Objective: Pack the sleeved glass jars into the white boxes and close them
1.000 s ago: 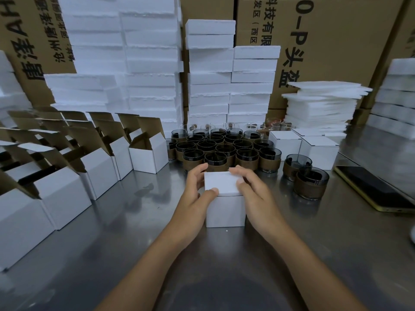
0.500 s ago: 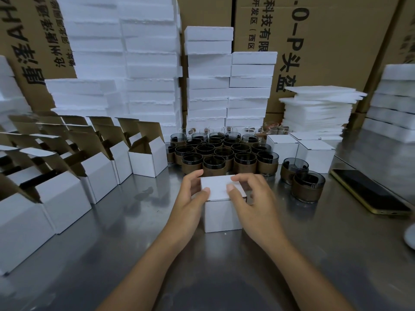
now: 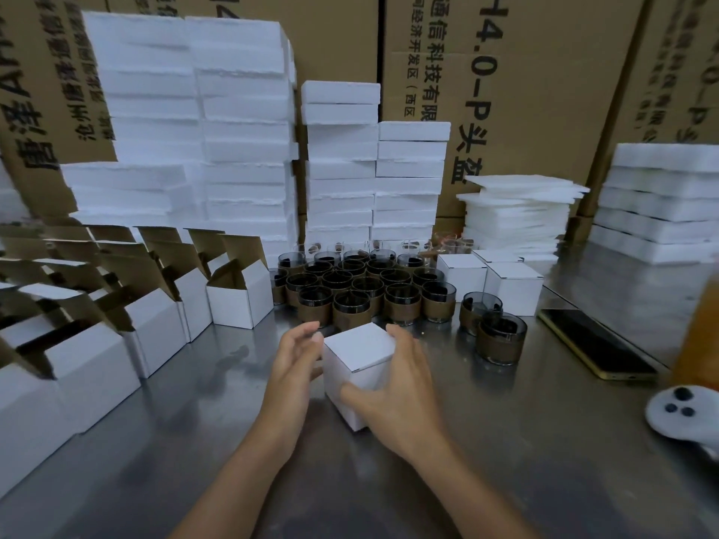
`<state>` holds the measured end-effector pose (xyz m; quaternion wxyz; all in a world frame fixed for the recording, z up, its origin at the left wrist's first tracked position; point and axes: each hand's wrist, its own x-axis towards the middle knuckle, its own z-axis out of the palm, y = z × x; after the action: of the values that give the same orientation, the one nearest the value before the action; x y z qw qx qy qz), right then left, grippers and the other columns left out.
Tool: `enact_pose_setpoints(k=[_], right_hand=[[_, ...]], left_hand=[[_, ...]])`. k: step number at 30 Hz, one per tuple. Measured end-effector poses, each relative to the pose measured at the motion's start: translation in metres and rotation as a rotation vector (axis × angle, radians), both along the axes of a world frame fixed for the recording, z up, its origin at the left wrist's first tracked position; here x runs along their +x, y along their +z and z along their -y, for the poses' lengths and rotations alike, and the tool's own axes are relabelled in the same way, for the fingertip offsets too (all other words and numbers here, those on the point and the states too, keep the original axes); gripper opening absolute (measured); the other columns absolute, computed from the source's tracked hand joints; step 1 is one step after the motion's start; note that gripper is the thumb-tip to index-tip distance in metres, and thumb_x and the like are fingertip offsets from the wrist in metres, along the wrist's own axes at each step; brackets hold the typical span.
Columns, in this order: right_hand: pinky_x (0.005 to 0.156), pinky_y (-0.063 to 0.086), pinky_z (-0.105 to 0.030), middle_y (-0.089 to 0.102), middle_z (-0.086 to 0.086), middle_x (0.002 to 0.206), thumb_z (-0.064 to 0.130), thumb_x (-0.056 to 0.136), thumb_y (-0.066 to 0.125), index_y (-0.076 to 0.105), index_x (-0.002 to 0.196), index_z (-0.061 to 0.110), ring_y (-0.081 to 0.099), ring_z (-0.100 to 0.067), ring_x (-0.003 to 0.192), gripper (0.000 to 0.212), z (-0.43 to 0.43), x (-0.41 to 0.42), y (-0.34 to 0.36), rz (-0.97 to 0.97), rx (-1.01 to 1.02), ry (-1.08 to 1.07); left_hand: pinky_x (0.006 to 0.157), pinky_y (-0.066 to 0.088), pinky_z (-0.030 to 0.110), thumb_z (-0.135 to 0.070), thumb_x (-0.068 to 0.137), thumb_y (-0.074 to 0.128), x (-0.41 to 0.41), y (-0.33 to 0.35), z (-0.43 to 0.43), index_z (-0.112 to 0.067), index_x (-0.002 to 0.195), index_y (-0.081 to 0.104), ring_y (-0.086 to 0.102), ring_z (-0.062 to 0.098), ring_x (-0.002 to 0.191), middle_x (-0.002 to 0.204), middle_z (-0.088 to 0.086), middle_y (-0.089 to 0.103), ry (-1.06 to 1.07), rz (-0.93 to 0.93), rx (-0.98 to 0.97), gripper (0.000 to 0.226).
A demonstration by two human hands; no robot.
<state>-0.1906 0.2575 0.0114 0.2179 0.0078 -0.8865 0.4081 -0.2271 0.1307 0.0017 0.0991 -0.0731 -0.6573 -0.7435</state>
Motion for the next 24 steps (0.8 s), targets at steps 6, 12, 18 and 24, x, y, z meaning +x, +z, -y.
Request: enact_pose_setpoints(k=[6, 12, 18, 24], right_hand=[[0.091, 0.044, -0.03, 0.046, 0.003, 0.128, 0.024, 0.067, 0.076, 0.031, 0.141, 0.022, 0.047, -0.014, 0.111, 0.087, -0.046, -0.005, 0.043, -0.088, -0.218, -0.071], [0.091, 0.048, -0.036, 0.036, -0.005, 0.135, 0.02, 0.068, 0.076, 0.022, 0.145, 0.014, 0.043, -0.02, 0.116, 0.094, -0.132, -0.033, 0.092, -0.218, -0.205, -0.292], [0.093, 0.046, -0.045, 0.039, -0.012, 0.132, 0.02, 0.064, 0.077, 0.035, 0.135, 0.007, 0.046, -0.031, 0.117, 0.084, -0.195, -0.057, 0.078, -0.205, -0.071, -0.542], [0.09, 0.043, -0.04, 0.046, -0.014, 0.125, 0.021, 0.061, 0.079, 0.044, 0.127, 0.005, 0.047, -0.032, 0.113, 0.076, -0.209, -0.075, 0.04, -0.13, -0.025, -0.615]], left_hand=[[0.084, 0.047, 0.032, -0.026, 0.096, 0.045, 0.0, 0.002, 0.0, -0.027, 0.104, 0.056, 0.061, 0.019, 0.093, 0.094, 0.004, 0.062, -0.002, -0.004, 0.043, 0.014], [0.087, 0.047, 0.038, -0.025, 0.096, 0.043, -0.002, -0.001, -0.002, -0.025, 0.105, 0.056, 0.062, 0.019, 0.09, 0.094, 0.005, 0.063, -0.025, -0.015, 0.014, 0.016], [0.083, 0.047, 0.038, -0.021, 0.096, 0.045, -0.01, -0.003, -0.007, -0.022, 0.104, 0.058, 0.061, 0.019, 0.086, 0.088, 0.005, 0.063, -0.017, -0.032, -0.007, 0.015], [0.076, 0.046, 0.032, -0.018, 0.096, 0.046, -0.016, -0.006, -0.012, -0.022, 0.1, 0.059, 0.06, 0.017, 0.082, 0.083, 0.004, 0.062, -0.025, -0.041, -0.029, 0.015]])
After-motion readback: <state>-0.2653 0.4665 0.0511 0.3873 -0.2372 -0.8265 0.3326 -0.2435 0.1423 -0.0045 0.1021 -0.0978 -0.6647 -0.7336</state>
